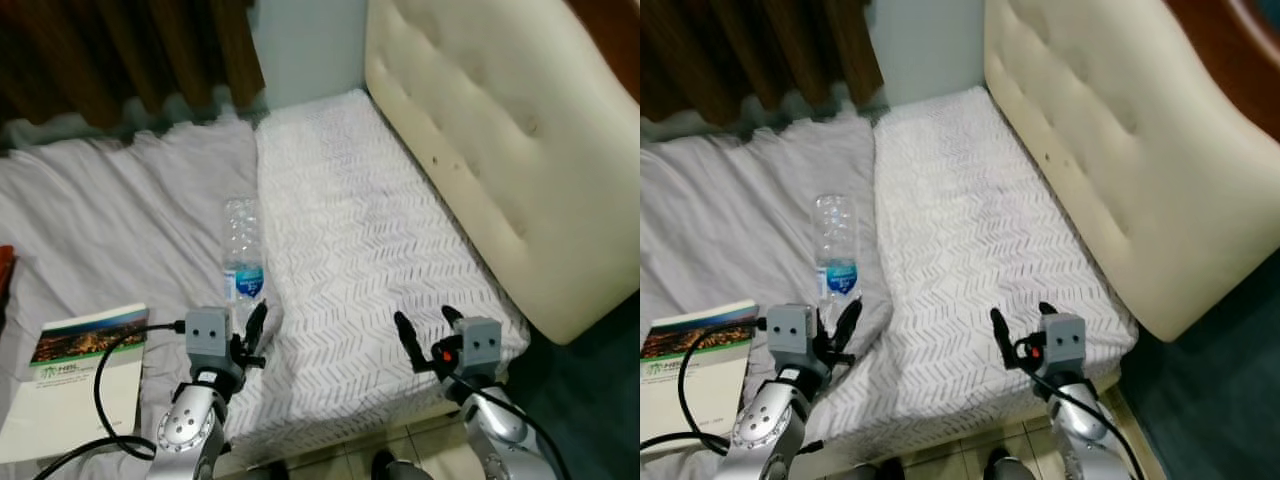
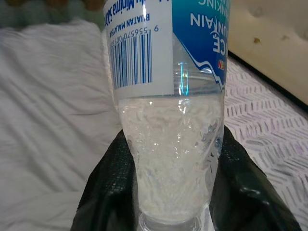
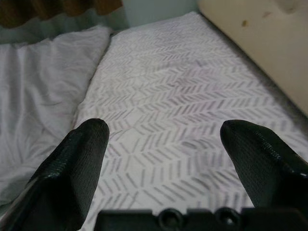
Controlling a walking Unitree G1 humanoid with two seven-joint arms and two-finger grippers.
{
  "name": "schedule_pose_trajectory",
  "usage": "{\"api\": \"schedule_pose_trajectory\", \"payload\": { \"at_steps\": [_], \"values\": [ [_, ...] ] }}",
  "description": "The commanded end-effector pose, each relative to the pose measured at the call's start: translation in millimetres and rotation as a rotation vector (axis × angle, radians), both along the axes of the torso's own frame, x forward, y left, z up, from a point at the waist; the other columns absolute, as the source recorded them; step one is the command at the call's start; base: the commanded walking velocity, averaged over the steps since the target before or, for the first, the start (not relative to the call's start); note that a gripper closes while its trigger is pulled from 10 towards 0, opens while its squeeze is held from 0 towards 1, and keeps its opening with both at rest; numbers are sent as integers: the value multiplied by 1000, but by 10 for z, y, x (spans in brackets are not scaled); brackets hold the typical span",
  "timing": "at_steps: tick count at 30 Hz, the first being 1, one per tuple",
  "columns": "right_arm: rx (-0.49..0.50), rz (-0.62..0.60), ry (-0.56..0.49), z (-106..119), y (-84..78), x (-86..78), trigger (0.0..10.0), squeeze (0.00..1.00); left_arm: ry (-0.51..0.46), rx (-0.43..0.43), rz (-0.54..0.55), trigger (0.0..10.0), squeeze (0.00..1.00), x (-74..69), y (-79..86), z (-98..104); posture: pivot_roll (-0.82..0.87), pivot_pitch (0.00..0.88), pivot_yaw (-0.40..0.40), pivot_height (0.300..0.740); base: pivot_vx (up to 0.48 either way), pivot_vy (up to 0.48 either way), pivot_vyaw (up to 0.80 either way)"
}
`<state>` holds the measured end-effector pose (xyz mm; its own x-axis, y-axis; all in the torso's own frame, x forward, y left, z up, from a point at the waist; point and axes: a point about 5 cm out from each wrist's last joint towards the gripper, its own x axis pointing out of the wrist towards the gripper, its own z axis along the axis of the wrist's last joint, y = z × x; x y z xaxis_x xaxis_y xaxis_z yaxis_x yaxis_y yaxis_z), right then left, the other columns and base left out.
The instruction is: Clean up the room
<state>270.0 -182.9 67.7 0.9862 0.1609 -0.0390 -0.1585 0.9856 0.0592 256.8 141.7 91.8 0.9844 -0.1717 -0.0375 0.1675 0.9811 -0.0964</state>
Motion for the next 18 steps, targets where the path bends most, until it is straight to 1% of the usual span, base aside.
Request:
{"api": "schedule_pose_trajectory", "payload": {
  "at_steps": [1,2,5,7,10,14,16,18],
  "values": [
    [15,-11,35,-57,-57,-21,10000,0,20,26,30,10000,0,-25,71,-14,54,0,32,740,0,0,613],
    [15,-11,35,-57,-57,-21,10000,0,20,26,30,10000,0,-25,71,-14,54,0,32,740,0,0,613],
    [4,11,52,-97,-24,-6,10000,0,45,58,8,10000,0,77,6,-74,39,0,36,740,0,0,608],
    [2,41,51,-90,14,13,10000,0,43,71,-7,10000,0,126,-26,-62,30,0,40,740,0,0,606],
    [-18,64,58,-117,27,21,10000,0,41,85,-22,10000,0,167,-18,-38,21,0,43,740,0,0,594],
    [-18,56,69,-136,10,42,10000,0,45,67,-19,10000,0,193,-3,-30,17,0,41,740,0,0,555],
    [-14,63,66,-123,24,77,10000,0,61,49,-32,10000,0,172,-48,-59,18,0,42,740,0,0,516],
    [-14,70,68,-126,27,84,10000,0,62,48,-31,10000,0,157,-69,-74,20,0,37,740,0,0,497]
  ]
}}
